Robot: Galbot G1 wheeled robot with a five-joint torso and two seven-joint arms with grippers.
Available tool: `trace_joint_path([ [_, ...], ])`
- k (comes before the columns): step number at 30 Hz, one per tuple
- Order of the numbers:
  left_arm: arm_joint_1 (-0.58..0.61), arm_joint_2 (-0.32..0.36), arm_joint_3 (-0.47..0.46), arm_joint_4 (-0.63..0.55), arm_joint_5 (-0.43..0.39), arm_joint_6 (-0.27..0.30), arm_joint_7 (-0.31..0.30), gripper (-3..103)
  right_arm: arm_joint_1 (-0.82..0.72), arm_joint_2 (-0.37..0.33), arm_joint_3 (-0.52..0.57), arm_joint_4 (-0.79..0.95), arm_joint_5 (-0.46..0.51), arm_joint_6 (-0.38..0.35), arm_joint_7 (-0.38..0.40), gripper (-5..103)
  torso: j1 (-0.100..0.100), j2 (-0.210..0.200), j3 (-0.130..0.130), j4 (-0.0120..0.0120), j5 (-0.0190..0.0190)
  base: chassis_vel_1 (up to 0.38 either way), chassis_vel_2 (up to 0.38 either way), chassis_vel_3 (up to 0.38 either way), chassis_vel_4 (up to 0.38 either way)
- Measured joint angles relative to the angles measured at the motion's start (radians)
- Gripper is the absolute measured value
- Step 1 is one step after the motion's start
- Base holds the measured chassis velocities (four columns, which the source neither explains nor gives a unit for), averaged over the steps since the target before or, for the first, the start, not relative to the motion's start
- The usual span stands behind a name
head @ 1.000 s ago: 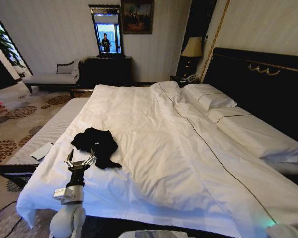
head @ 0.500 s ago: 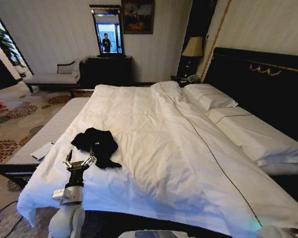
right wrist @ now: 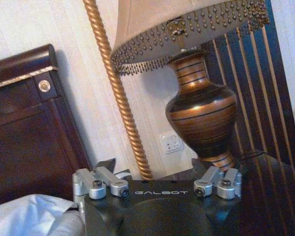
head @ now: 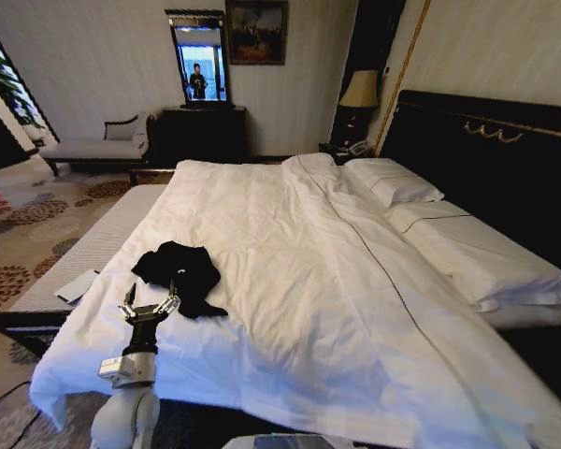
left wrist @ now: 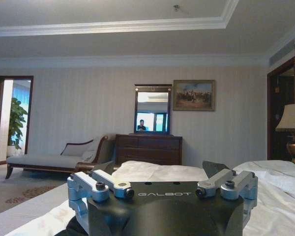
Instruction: Fold the clothes on the bed.
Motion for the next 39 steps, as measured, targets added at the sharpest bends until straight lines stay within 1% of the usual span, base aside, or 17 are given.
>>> trace_joint_path([
  [1,0.001,-0.001,0.0,0.0,0.001,0.0,0.0,100,0.0,-0.002,0.003,0.007,0.005,-0.004,0.002,86,0.0,0.0,0.0,0.0,-0.0001,0.0,0.0,0.0,0.0],
  [2,0.002,-0.002,0.0,-0.001,0.002,0.0,0.0,100,0.003,-0.004,0.005,0.009,0.006,-0.008,0.002,96,0.0,0.0,0.0,0.0,-0.0001,0.0,0.0,0.0,0.0],
  [9,0.006,-0.006,-0.001,-0.007,0.004,0.0,0.0,100,0.027,-0.005,-0.023,-0.021,-0.013,-0.005,-0.008,100,0.0,0.0,0.0,0.0,0.0003,0.0,0.0,0.0,0.0],
  [11,0.008,-0.007,-0.001,-0.011,0.005,0.0,0.001,100,0.034,-0.005,-0.048,-0.025,-0.022,0.011,-0.037,100,0.0,0.0,0.0,0.0001,0.0003,0.0,0.0,0.0,0.0],
  [14,0.014,-0.009,-0.001,-0.02,0.012,0.003,0.0,100,0.039,-0.011,-0.112,-0.025,-0.035,0.043,-0.129,100,0.0,0.0,0.0,0.0,0.0002,0.0,0.0,0.0,0.0],
  [15,0.014,-0.009,-0.001,-0.02,0.012,0.003,0.0,100,0.039,-0.011,-0.112,-0.025,-0.035,0.043,-0.129,100,0.0,0.0,0.0,0.0,0.0002,0.0,0.0,0.0,0.0],
  [17,0.019,-0.01,0.0,-0.024,0.023,0.01,-0.002,100,0.046,-0.023,-0.176,-0.025,-0.054,0.053,-0.207,100,0.0,0.0,0.0,0.0,0.0002,0.0,0.0,0.0,0.0],
  [18,0.019,-0.01,0.0,-0.024,0.023,0.01,-0.002,100,0.046,-0.023,-0.176,-0.025,-0.054,0.053,-0.207,100,0.0,0.0,0.0,0.0,0.0002,0.0,0.0,0.0,0.0],
  [22,0.038,-0.01,-0.006,-0.033,0.059,0.027,-0.013,100,0.086,-0.052,-0.337,-0.027,-0.1,0.065,-0.416,100,0.0,0.0,0.0,0.0003,0.0002,0.0,0.0,0.0,0.0],
  [24,0.04,-0.01,-0.007,-0.035,0.06,0.028,-0.014,100,0.092,-0.054,-0.354,-0.023,-0.099,0.063,-0.437,100,0.0,0.0,0.0,0.0003,0.0002,0.0,0.0,0.0,0.0],
  [27,0.054,-0.01,-0.009,-0.052,0.062,0.028,-0.015,100,0.128,-0.06,-0.447,0.005,-0.1,0.046,-0.553,100,0.0,0.0,0.0,0.0002,0.0,0.0,0.0,0.0,0.0],
  [28,0.054,-0.01,-0.009,-0.052,0.062,0.028,-0.015,100,0.128,-0.06,-0.447,0.005,-0.1,0.046,-0.553,100,0.0,0.0,0.0,0.0002,0.0,0.0,0.0,0.0,0.0],
  [33,0.064,-0.022,0.0,-0.059,0.065,0.023,-0.015,100,0.156,-0.07,-0.574,0.052,-0.168,0.035,-0.757,100,0.0,0.0,0.0,0.0001,0.0,0.0,0.0,0.0,0.0],
  [34,0.064,-0.022,0.0,-0.059,0.065,0.023,-0.015,100,0.156,-0.07,-0.574,0.052,-0.168,0.035,-0.757,100,0.0,0.0,0.0,0.0001,0.0,0.0,0.0,0.0,0.0],
  [36,0.067,-0.028,0.01,-0.057,0.075,0.019,-0.016,100,0.161,-0.071,-0.613,0.059,-0.215,0.052,-0.84,100,0.0,0.0,0.0,0.0001,0.0,0.0,0.0,0.0,0.0],
  [38,0.071,-0.033,0.022,-0.054,0.086,0.013,-0.016,100,0.163,-0.071,-0.637,0.052,-0.276,0.096,-0.926,100,0.0,0.0,0.0,0.0,0.0,0.0,0.0,0.0,0.0],
  [39,0.071,-0.033,0.022,-0.054,0.086,0.013,-0.016,100,0.163,-0.071,-0.637,0.052,-0.276,0.096,-0.926,100,0.0,0.0,0.0,0.0,0.0,0.0,0.0,0.0,0.0],
])
